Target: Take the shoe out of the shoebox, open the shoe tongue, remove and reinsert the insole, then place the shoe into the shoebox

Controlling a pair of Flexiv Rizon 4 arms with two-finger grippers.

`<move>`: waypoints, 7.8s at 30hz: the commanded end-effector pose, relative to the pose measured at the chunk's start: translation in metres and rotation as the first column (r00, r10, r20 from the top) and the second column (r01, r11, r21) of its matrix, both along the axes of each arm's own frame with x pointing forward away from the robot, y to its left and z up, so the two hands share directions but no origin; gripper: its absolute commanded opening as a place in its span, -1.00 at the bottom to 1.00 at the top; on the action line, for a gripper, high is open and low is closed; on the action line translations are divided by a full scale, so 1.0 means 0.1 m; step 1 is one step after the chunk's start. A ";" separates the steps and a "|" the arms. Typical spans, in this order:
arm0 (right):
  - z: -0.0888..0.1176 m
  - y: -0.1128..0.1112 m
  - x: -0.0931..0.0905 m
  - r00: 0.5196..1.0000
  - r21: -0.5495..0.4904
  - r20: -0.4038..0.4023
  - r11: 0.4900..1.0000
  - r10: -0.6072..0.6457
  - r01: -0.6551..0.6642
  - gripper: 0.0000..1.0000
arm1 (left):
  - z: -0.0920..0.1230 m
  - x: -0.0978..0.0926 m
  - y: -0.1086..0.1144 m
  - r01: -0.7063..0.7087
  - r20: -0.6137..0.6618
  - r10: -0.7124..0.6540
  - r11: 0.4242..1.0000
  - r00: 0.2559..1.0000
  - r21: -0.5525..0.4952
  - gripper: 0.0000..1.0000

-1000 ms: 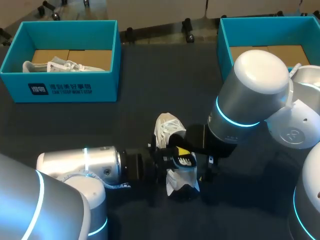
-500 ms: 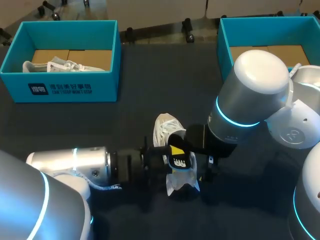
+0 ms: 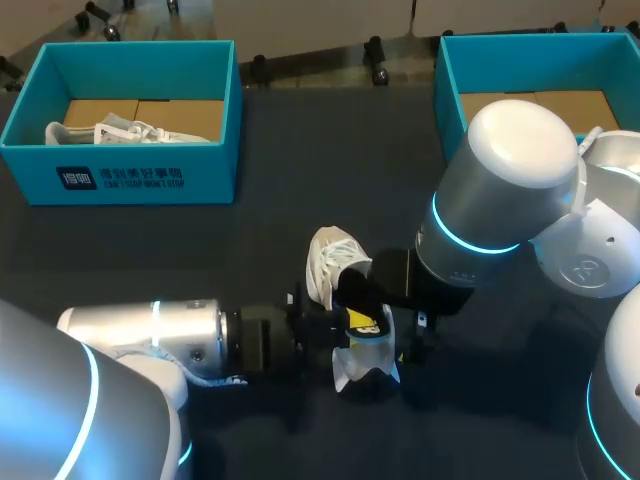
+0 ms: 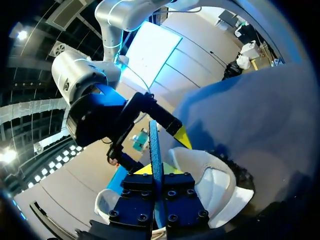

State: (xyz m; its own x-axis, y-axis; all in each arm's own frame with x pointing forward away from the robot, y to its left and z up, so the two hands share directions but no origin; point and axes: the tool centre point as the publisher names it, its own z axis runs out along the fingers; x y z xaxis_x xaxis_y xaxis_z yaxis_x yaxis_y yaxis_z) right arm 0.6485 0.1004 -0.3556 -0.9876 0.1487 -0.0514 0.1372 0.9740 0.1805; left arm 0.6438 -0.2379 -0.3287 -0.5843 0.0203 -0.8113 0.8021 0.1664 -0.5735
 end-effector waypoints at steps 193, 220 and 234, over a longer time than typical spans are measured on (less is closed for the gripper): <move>0.04 -0.08 -0.03 1.000 -0.011 -0.009 1.000 0.014 -0.014 1.00 | 0.39 -0.02 0.81 0.179 0.005 -0.204 0.869 0.979 0.461 -0.01; 0.75 -1.52 -0.39 0.998 -0.054 -0.059 0.998 -0.019 0.016 1.00 | 0.59 0.15 1.05 0.293 0.014 -0.494 0.537 0.869 0.791 -0.10; 0.78 -1.58 -0.41 0.996 -0.040 -0.063 0.998 -0.059 0.057 1.00 | 0.73 0.22 1.01 0.285 -0.043 -0.568 0.346 0.822 0.894 -1.00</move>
